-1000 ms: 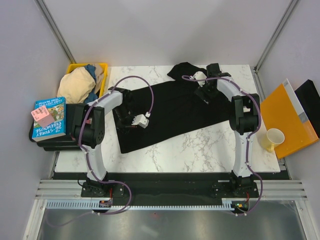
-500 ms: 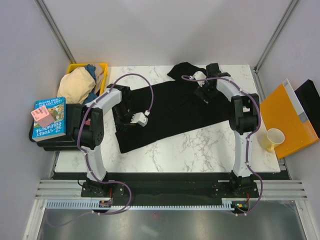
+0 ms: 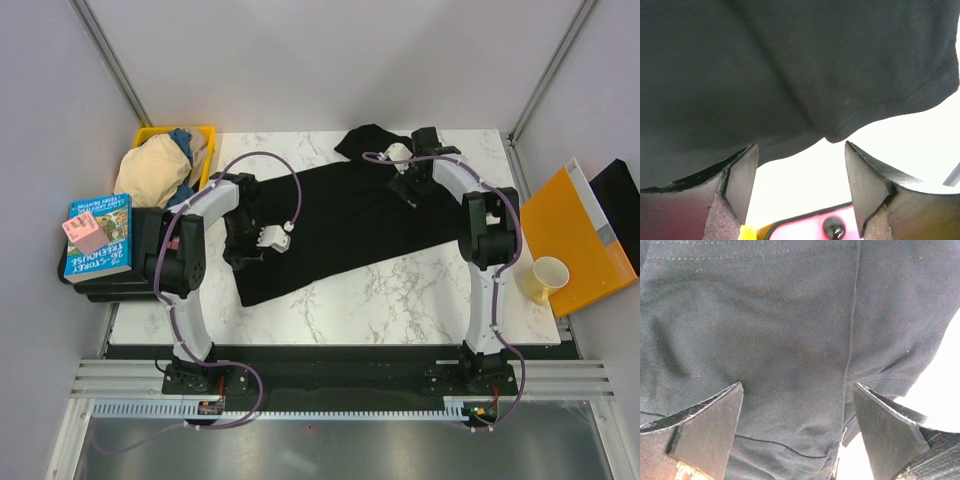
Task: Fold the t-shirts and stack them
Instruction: Fold the flattened tshirt in 1/3 of the way
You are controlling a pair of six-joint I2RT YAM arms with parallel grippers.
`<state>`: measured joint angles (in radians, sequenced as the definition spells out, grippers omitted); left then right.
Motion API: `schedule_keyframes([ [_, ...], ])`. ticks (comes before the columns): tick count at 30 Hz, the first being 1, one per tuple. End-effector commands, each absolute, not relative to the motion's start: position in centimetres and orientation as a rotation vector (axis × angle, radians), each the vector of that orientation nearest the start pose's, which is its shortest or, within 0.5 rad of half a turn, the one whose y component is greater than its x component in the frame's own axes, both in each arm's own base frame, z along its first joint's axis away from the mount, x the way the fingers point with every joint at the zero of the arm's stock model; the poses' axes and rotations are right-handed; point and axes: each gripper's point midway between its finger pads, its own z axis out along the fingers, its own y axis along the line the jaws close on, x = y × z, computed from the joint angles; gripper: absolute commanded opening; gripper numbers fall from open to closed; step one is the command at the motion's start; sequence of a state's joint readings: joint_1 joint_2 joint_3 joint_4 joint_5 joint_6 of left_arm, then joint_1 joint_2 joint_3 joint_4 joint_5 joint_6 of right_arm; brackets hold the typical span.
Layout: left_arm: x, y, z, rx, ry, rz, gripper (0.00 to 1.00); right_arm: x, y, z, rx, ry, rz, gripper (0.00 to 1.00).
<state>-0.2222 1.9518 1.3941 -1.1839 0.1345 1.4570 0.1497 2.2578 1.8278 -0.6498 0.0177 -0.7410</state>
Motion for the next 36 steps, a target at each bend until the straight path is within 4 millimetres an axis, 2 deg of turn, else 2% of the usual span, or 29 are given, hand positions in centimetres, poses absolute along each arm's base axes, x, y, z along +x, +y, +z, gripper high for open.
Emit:
schedule_keyframes([
  [1, 34.1, -6.2, 9.6, -2.441, -2.189, 0.182, 0.78, 51.3, 4.4, 5.0, -1.158, 2.401, -0.24, 0.98],
  [3, 34.2, -7.4, 11.5, -2.514, -2.218, 0.226, 0.79, 51.0, 4.3, 7.1, -1.16, 2.371, -0.25, 0.98],
  [4, 34.1, -7.9, 12.1, -2.538, -2.217, 0.254, 0.78, 50.7, 4.2, 7.4, -1.183, 2.364, -0.257, 0.98],
  [6, 33.8, -8.7, 12.2, -2.577, -2.21, 0.31, 0.75, 50.1, 3.8, 8.5, -1.208, 2.347, -0.282, 0.98],
  [7, 33.6, -9.1, 11.8, -2.576, -2.193, 0.332, 0.7, 49.4, 3.7, 8.2, -1.231, 2.355, -0.282, 0.98],
  [8, 33.3, -9.2, 11.4, -2.559, -2.19, 0.349, 0.6, 49.2, 3.4, 8.4, -1.265, 2.344, -0.296, 0.96],
  [9, 33.2, -9.4, 10.6, -2.536, -2.182, 0.371, 0.55, 48.9, 3.4, 9.0, -1.275, 2.333, -0.301, 0.96],
  [11, 32.8, -9.9, 9.9, -2.504, -2.186, 0.419, 0.33, 48.5, 3.3, 9.3, -1.285, 2.324, -0.305, 0.92],
  [15, 32.6, -10.6, 8.8, -2.455, -2.205, 0.487, 0.27, 49.4, 3.3, 11.5, -1.198, 2.287, -0.315, 0.87],
  [17, 32.5, -11.2, 8.7, -2.446, -2.221, 0.529, 0.24, 49.1, 3.4, 11.6, -1.205, 2.282, -0.3, 0.71],
  [18, 32.3, -11.3, 8.7, -2.441, -2.222, 0.545, 0.2, 48.7, 3.3, 11.7, -1.223, 2.278, -0.303, 0.63],
  [19, 31.9, -11.5, 8.3, -2.432, -2.21, 0.564, 0.12, 47.7, 3.1, 10.6, -1.258, 2.303, -0.295, 0.58],
  [20, 31.6, -11.7, 8.3, -2.438, -2.198, 0.572, 0.02, 47.0, 2.9, 9.9, -1.292, 2.318, -0.291, 0.58],
  [21, 31.3, -11.6, 8.1, -2.438, -2.185, 0.581, 0.02, 45.4, 2.5, 8.3, -1.335, 2.355, -0.283, 0.58],
  [23, 30.2, -11.5, 7.7, -2.43, -2.141, 0.605, 0.02, 43.9, 1.8, 7.0, -1.425, 2.363, -0.285, 0.42],
  [24, 29.8, -11.4, 7.5, -2.421, -2.128, 0.619, 0.02, 42.7, 1.4, 5.9, -1.46, 2.384, -0.278, 0.32],
  [25, 29.0, -11.2, 7.3, -2.405, -2.101, 0.641, 0.02, 42.3, 1.1, 5.6, -1.485, 2.388, -0.279, 0.13],
  [27, 28.2, -11.3, 7.2, -2.388, -2.08, 0.683, 0.02, 41.5, 0.4, 4.5, -1.505, 2.413, -0.267, 0.0],
  [32, 26.4, -11.2, 5.8, -2.366, -1.99, 0.729, 0.02, 42.0, -1.2, 3.1, -1.458, 2.471, -0.264, 0.0],
  [36, 25.4, -11.0, 4.4, -2.327, -1.914, 0.748, 0.02, 43.2, -1.8, 2.0, -1.42, 2.506, -0.259, 0.0],
])
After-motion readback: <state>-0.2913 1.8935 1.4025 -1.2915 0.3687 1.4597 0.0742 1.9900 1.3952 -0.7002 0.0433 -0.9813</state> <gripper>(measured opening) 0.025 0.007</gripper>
